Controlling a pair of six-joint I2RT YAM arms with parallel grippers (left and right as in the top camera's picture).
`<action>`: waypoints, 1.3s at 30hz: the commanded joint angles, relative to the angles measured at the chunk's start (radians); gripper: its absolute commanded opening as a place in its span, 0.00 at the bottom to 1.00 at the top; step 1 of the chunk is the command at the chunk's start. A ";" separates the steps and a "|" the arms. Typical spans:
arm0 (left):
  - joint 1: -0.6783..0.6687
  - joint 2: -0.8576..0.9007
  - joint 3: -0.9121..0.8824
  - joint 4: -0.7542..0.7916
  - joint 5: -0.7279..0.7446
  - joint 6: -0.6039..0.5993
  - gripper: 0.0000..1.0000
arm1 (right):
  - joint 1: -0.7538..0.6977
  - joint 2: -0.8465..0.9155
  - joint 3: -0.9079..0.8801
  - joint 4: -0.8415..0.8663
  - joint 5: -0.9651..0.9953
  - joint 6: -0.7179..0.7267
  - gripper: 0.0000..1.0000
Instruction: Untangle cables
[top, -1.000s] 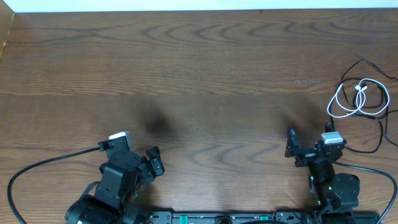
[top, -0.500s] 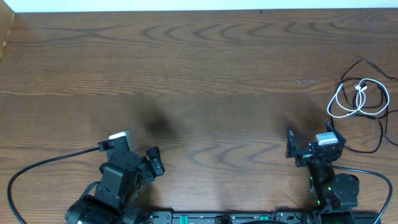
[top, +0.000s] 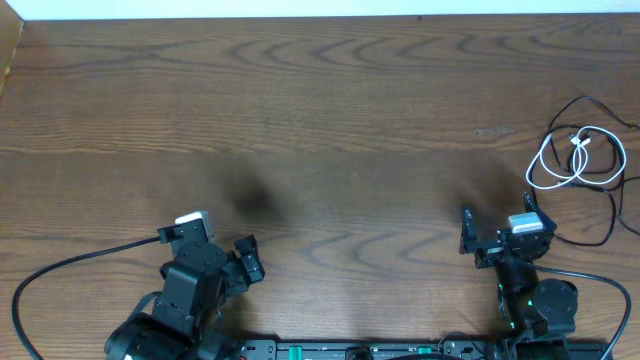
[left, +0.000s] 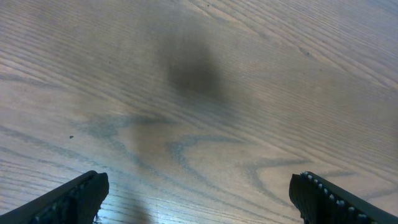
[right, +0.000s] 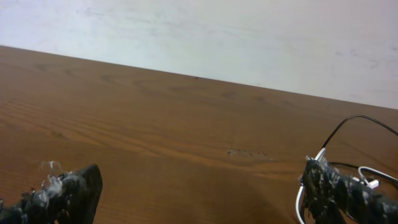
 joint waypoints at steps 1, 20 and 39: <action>-0.001 -0.001 -0.002 -0.003 -0.024 0.005 0.98 | 0.006 -0.007 -0.005 -0.001 0.004 0.011 0.99; -0.001 -0.001 -0.002 -0.003 -0.024 0.005 0.97 | 0.006 -0.007 -0.005 -0.001 0.004 0.011 0.99; 0.000 -0.007 -0.002 -0.068 -0.021 0.013 0.97 | 0.006 -0.007 -0.005 -0.001 0.004 0.011 0.99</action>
